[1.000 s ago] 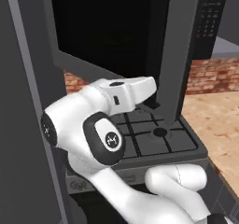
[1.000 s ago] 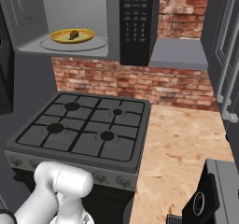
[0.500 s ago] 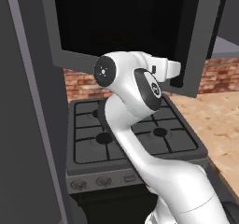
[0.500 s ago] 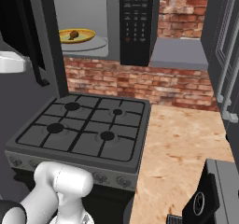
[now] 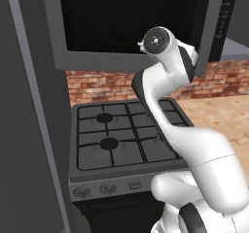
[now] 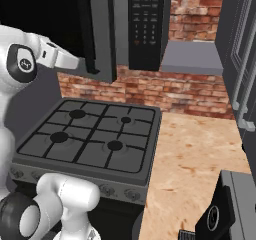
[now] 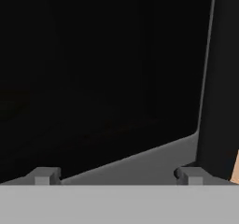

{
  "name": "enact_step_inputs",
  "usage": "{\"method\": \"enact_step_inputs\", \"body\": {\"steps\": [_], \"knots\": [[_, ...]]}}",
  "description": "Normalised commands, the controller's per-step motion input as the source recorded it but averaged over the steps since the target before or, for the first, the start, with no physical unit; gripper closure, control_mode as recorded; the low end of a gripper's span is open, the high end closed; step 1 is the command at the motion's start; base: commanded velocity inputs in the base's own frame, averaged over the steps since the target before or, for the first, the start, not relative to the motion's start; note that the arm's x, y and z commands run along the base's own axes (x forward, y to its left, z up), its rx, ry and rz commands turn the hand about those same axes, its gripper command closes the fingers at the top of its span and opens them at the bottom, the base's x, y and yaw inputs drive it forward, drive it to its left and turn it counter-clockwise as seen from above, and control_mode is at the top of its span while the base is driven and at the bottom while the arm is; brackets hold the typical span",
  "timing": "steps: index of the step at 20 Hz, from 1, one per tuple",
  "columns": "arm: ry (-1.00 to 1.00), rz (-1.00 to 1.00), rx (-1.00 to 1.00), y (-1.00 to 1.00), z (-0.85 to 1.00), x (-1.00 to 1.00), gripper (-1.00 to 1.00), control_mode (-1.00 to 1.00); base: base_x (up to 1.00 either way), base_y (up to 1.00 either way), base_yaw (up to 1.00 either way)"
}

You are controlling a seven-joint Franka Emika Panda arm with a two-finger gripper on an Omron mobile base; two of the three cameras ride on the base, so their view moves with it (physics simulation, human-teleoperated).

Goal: Transport the chicken drumstick from the fridge to the microwave and turn on the microwave.

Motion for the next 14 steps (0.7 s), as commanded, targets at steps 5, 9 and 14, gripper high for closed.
{"method": "enact_step_inputs", "body": {"steps": [5, 9, 14], "knots": [[-0.16, 0.11, 0.05, -0.11, -0.06, 0.81, -1.00, -1.00, 0.00, 0.00, 0.00], [-0.23, 0.02, 0.00, 0.01, -0.07, 0.61, -1.00, -1.00, 0.00, 0.00, 0.00], [-0.20, 0.01, 0.00, 0.00, -0.14, 0.72, -1.00, -1.00, 0.00, 0.00, 0.00]]}}
